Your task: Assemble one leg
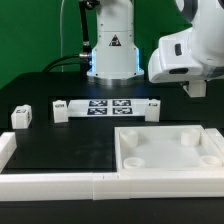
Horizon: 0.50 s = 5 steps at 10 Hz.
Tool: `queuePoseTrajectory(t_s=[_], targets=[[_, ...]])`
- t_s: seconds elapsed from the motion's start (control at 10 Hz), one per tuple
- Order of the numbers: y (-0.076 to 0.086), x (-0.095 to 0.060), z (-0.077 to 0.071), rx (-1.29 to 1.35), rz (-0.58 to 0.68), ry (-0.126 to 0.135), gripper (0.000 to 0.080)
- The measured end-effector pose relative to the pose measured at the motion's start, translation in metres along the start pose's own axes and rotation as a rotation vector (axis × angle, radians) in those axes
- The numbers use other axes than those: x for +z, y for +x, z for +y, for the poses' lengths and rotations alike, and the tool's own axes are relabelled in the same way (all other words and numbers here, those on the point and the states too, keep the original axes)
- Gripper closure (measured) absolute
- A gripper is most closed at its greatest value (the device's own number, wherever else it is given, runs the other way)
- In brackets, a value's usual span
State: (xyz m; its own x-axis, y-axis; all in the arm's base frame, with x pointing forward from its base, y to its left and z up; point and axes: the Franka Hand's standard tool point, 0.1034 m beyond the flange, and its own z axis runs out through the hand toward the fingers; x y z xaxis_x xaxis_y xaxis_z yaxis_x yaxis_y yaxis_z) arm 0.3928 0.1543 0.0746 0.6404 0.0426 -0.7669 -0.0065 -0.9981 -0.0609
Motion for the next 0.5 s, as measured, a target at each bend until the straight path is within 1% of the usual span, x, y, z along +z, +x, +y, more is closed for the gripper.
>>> queuePoseTrajectory(t_s=[0.1,0.2,0.3,0.4,0.5], targets=[[0.002,0.000,0.000,0.000,0.010,0.001,0.0512],[0.010,-0.006,-0.002,-0.002,0.111,0.007,0.0512],[0.012,-0.008,-0.003,-0.004,0.220,0.011,0.0512],[0.012,-0.010,0.000,-0.011,0.298,0.011,0.0512],[0.019,-0.020,0.006,-0.028,0.393,0.006,0.0512]])
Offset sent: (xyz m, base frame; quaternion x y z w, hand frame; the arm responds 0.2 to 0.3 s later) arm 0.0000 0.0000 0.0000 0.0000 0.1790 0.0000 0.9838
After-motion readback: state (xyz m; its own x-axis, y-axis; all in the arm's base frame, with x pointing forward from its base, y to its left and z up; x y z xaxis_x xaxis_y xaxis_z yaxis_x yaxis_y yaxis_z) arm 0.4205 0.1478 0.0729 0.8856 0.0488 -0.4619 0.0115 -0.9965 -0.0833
